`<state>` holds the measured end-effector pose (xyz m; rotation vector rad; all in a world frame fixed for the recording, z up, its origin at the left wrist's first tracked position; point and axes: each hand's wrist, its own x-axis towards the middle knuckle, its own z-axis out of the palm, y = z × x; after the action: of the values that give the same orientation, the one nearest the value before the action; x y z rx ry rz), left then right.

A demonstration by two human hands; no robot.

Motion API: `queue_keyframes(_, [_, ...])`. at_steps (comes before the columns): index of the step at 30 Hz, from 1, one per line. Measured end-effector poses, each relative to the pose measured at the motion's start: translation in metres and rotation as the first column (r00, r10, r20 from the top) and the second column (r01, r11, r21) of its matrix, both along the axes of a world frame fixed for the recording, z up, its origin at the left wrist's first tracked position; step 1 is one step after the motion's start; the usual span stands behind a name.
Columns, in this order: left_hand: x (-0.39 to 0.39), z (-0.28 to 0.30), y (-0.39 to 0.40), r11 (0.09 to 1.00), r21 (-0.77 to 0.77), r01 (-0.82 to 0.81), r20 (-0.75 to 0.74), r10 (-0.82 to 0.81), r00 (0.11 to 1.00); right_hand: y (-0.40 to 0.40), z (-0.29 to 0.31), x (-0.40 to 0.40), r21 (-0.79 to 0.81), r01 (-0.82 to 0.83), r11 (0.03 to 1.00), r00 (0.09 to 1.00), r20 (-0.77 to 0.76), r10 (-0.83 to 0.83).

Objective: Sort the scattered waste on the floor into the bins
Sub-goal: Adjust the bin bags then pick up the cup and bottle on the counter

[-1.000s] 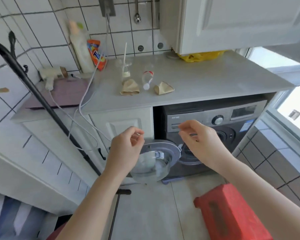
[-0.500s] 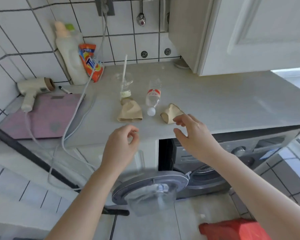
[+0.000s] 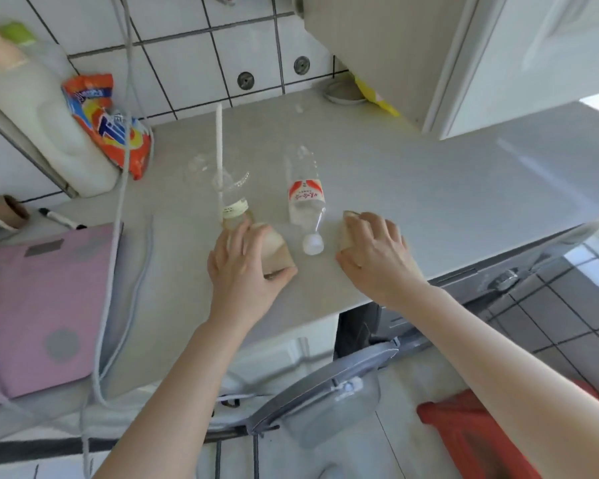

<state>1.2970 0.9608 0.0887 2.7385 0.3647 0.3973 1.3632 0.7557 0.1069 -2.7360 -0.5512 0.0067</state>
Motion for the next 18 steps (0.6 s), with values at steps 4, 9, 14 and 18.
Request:
queue_keyframes(4, [0.0, -0.011, 0.003, 0.997, -0.012, 0.077, 0.11, -0.075, 0.991, 0.002, -0.011, -0.004, -0.068, 0.047, 0.997, 0.997, 0.063, -0.042])
queue_keyframes(9, [-0.012, -0.011, -0.007, 0.992, -0.11, 0.066, 0.207, -0.042, 0.977, -0.005, -0.009, -0.016, 0.061, 0.017, 0.998, 1.0, 0.009, -0.018])
queue_keyframes(14, [-0.04, -0.009, -0.032, 0.962, -0.271, 0.045, 0.27, 0.031, 0.962, -0.023, 0.003, -0.044, 0.292, 0.03, 0.956, 0.999, -0.021, -0.025])
queue_keyframes(18, [-0.073, -0.005, -0.079, 0.943, -0.32, 0.092, 0.272, -0.001, 0.962, -0.051, 0.01, -0.08, 0.489, 0.103, 0.866, 0.995, -0.06, -0.084])
